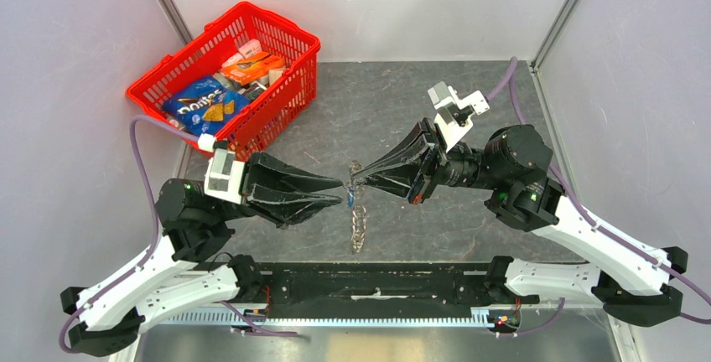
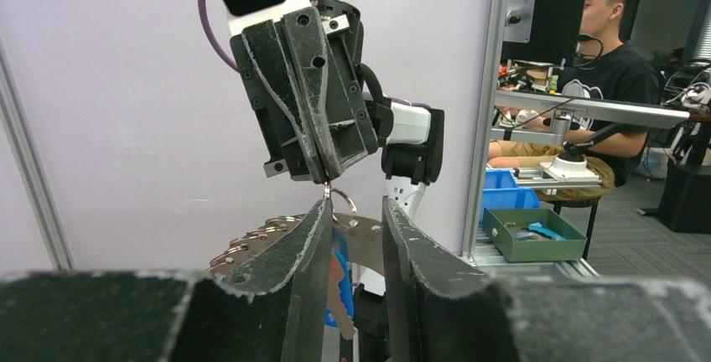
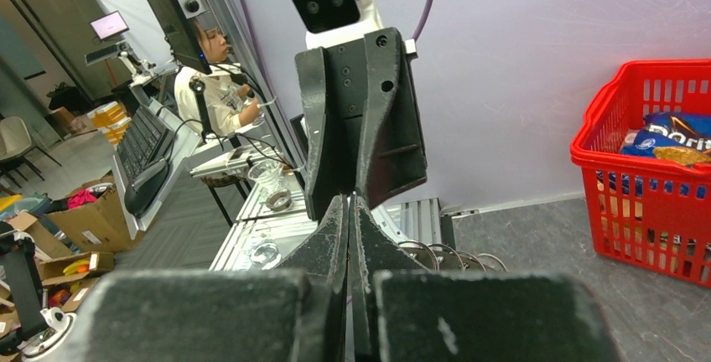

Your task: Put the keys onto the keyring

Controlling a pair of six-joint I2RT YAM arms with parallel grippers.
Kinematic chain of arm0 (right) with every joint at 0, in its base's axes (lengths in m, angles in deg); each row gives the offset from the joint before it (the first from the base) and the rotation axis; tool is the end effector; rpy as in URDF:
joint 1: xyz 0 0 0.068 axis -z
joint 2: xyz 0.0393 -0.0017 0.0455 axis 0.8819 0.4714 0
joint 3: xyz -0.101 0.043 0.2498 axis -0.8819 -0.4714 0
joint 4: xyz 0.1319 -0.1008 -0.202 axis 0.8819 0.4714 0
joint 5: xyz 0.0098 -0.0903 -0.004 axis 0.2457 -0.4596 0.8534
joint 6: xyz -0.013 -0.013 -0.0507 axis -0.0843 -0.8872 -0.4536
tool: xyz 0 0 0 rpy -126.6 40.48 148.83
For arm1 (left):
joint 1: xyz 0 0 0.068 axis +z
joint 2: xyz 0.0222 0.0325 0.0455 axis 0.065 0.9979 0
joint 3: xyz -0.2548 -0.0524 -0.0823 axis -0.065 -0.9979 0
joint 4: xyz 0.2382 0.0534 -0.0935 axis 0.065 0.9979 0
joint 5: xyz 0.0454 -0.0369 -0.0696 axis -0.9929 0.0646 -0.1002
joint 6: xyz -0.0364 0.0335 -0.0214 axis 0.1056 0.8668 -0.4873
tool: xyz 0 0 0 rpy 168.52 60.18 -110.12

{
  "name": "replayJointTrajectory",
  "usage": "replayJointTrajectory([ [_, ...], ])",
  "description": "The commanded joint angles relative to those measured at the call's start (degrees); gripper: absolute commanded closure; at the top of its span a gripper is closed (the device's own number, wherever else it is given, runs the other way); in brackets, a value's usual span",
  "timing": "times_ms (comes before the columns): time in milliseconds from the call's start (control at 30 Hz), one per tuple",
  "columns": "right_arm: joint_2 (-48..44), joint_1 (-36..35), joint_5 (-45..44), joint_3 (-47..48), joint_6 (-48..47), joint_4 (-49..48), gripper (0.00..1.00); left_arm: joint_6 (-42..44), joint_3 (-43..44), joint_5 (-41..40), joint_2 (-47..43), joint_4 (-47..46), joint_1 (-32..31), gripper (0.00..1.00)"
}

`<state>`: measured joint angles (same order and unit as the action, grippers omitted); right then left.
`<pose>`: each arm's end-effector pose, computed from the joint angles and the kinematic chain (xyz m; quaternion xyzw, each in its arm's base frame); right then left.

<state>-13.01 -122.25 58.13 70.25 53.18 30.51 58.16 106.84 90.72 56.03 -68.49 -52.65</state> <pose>0.0826 0.1795 0.5023 -0.3537 0.4639 0.6521 0.4842 0.0504 -0.1081 0.4583 0.3614 0.3476 -0.6172 0.6064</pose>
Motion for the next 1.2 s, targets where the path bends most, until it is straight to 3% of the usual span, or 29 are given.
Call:
replayJointTrajectory([
  [0,-0.98,-0.02,0.65,0.06,1.13,-4.98,1.0,2.73,0.2,-1.71,1.17,-1.95,-0.22,0.63],
  [667,0.79,0.02,0.69,0.45,1.15,-5.42,1.0,1.96,0.12,-0.83,2.11,-4.19,-0.22,0.63],
  [1167,0.73,0.0,1.2,0.84,1.78,-5.94,1.0,2.07,0.2,-0.4,2.5,-3.77,-0.22,0.76],
])
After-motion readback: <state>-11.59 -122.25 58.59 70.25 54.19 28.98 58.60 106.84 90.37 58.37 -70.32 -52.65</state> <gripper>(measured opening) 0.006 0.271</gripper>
